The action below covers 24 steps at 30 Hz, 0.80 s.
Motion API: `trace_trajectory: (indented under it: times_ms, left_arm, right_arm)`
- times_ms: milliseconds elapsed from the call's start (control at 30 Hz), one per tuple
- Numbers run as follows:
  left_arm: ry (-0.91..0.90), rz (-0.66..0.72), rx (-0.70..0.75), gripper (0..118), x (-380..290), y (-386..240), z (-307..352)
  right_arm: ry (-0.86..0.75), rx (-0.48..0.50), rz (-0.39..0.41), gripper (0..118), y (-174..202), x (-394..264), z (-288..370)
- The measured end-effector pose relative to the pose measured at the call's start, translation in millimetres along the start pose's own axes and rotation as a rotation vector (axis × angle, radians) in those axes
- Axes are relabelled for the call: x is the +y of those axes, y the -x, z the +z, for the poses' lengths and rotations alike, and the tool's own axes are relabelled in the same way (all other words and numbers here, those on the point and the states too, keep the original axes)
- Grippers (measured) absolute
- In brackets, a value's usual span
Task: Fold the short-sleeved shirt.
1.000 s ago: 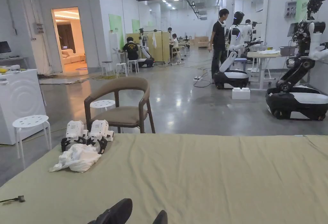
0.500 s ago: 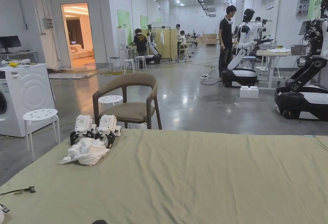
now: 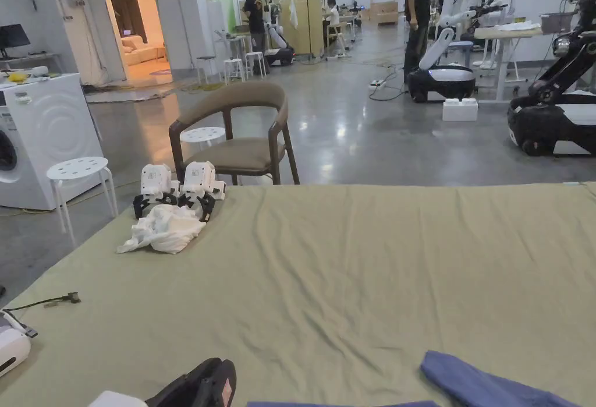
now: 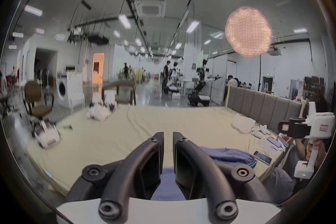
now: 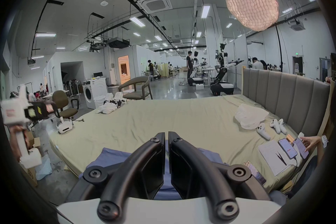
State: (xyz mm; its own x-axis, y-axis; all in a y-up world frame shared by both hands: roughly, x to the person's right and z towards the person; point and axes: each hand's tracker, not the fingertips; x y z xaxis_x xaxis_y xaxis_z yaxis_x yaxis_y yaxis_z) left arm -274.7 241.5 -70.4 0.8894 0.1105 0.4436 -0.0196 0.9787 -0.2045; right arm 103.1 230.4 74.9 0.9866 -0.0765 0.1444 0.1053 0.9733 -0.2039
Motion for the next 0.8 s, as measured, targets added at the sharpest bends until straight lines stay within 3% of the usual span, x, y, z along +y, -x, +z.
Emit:
trace_trajectory:
  times_ms: [67,133,367,433,567,600,633,700,800]
  left_arm:
    - [0.131,0.091,0.007,28,-21.4,21.3,-37.1]
    - [0.286,0.169,0.01,65,-46.6,45.3,-81.5]
    - [0.5,0.254,0.103,69,-117.5,91.5,-217.6]
    - [0.552,0.248,0.138,62,-133.7,96.5,-250.2]
    - [0.681,0.259,0.177,36,-164.1,100.6,-291.1]
    - [0.677,0.243,0.194,26,-167.4,98.2,-294.4]
    - [0.625,0.19,0.188,5,-164.5,92.2,-289.3]
    - [0.667,0.136,0.129,2,-163.7,82.0,-293.5]
    - [0.692,0.026,0.192,2,-170.1,63.9,-297.0]
  right_arm:
    - [0.025,-0.001,0.003,2,-2.4,-4.9,-1.7]
    - [0.052,-0.011,0.019,2,-5.6,-11.1,-3.1]
    - [0.158,-0.071,-0.012,2,-27.3,-32.2,-12.3]
    - [0.186,-0.092,-0.014,2,-33.6,-37.2,-13.0]
    - [0.248,-0.134,-0.054,2,-46.7,-48.5,-16.4]
    - [0.262,-0.14,-0.064,2,-49.6,-51.0,-17.9]
    - [0.268,-0.148,-0.066,2,-51.4,-53.3,-18.8]
    - [0.28,-0.157,-0.068,2,-52.8,-57.8,-20.8]
    - [0.312,-0.147,-0.083,2,-55.1,-62.1,-35.3]
